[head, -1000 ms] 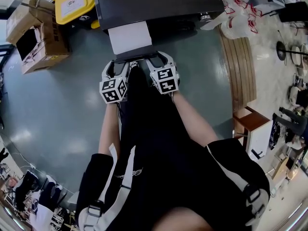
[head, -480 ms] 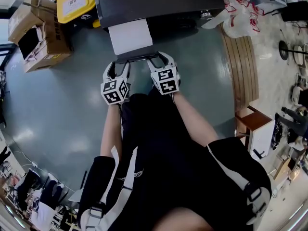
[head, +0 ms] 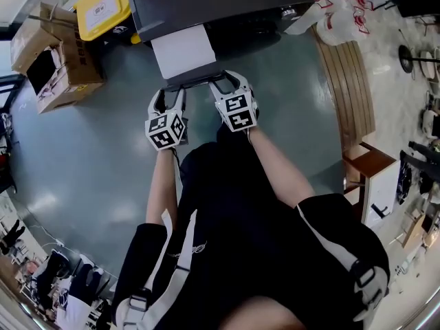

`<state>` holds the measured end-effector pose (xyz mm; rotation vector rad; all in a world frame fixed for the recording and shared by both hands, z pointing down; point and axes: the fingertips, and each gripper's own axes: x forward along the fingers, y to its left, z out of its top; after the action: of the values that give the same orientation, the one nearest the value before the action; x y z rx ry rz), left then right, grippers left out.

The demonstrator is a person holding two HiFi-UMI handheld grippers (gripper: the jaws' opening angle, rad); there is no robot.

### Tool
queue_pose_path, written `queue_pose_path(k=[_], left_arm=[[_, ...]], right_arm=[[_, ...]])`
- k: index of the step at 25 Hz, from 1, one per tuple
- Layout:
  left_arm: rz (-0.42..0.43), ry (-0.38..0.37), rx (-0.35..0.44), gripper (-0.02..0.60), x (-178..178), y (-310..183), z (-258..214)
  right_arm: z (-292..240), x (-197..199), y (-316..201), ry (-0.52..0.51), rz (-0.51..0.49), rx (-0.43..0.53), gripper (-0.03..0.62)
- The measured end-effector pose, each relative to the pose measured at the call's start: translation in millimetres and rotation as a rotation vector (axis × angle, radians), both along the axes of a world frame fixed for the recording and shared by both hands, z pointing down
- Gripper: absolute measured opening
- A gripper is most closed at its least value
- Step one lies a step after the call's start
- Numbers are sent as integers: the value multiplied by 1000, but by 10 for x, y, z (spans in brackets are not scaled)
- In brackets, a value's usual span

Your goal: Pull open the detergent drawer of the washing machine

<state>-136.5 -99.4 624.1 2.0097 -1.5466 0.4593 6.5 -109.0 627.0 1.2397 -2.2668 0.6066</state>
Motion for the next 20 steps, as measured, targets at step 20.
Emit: queue_pose_path(k=[20], left_arm=[[209, 34, 16, 296, 106, -84, 205]], right_arm=[[144, -50, -53, 39, -229, 71, 218]])
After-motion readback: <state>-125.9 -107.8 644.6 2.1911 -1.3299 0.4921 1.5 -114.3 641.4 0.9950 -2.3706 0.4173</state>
